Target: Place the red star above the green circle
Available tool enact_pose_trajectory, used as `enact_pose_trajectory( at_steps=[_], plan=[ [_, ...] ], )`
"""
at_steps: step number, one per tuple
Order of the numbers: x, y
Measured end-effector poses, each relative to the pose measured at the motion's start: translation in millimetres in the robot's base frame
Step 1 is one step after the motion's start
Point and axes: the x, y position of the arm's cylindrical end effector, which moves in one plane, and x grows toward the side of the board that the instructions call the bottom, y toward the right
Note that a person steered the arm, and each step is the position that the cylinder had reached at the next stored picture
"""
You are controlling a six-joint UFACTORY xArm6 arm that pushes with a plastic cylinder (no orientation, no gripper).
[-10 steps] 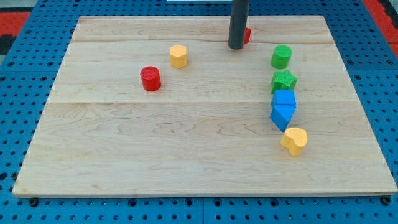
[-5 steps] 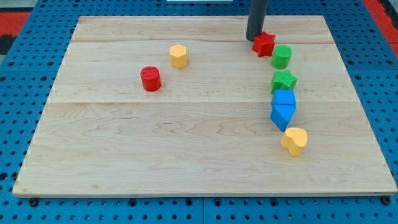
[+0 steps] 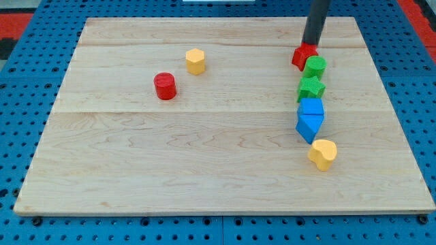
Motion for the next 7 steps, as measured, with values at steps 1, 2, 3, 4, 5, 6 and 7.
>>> enact_pose_trajectory(
  at_steps=[1, 2, 3, 4, 5, 6, 7],
  plan=[
    [11, 14],
    [19, 28],
    [23, 47],
    [37, 37],
    [27, 12],
    [27, 28],
    [45, 70]
  ],
)
